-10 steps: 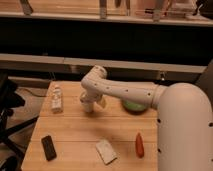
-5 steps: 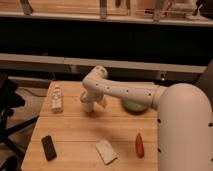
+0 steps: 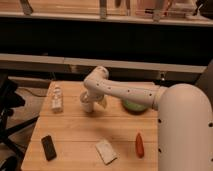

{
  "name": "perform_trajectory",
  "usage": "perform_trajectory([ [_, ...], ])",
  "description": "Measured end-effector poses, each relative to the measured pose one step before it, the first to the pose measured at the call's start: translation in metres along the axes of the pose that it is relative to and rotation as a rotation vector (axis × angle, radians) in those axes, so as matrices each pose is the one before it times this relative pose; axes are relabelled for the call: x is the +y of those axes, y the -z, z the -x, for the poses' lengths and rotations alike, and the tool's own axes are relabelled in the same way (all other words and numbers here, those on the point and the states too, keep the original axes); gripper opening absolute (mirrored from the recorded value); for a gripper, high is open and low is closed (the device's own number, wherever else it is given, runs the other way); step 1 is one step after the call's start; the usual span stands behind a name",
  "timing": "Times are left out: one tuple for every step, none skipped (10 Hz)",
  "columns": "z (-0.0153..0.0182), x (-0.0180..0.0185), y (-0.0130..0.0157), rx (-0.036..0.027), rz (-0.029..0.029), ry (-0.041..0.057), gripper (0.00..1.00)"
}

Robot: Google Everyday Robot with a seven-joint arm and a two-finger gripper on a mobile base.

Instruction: Pick up the ceramic cup

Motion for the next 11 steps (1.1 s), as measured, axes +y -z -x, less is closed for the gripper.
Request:
perform_trajectory([
  [0.00012, 0.00136, -0.00062, -0.00221, 0.00083, 0.00135, 0.69],
  [-0.00034, 0.00103, -0.00015, -0.00106, -0.0002, 0.00162, 0.61],
  [-0.00042, 0.00105, -0.00061, -0.00161, 0.0003, 0.00141, 0.49],
  [0.00018, -0.00013, -0.00078, -0.00201, 0.00001, 0.00239, 0.38],
  [0.00021, -0.00029, 0.00014, -0.00059, -0.00015, 0.00123, 0.3],
  [0.00073, 0.00098, -0.00019, -0.00189, 0.00288, 0.00174, 0.2],
  [0.00041, 0.00082, -0.0002, -0.00066, 0.00068, 0.00195, 0.08],
  [0.00033, 0.00023, 0.00042, 0.00081, 0.0004, 0.00306, 0.02],
  [-0.00001, -0.00003, 0.00317, 0.00024, 0.00098, 0.00391, 0.01],
  [-0.00257, -0.00118, 0.00846, 0.0052, -0.00058, 0.00612, 0.01],
  [-0.00343, -0.0005, 0.01254, 0.00412, 0.00038, 0.00411, 0.01],
])
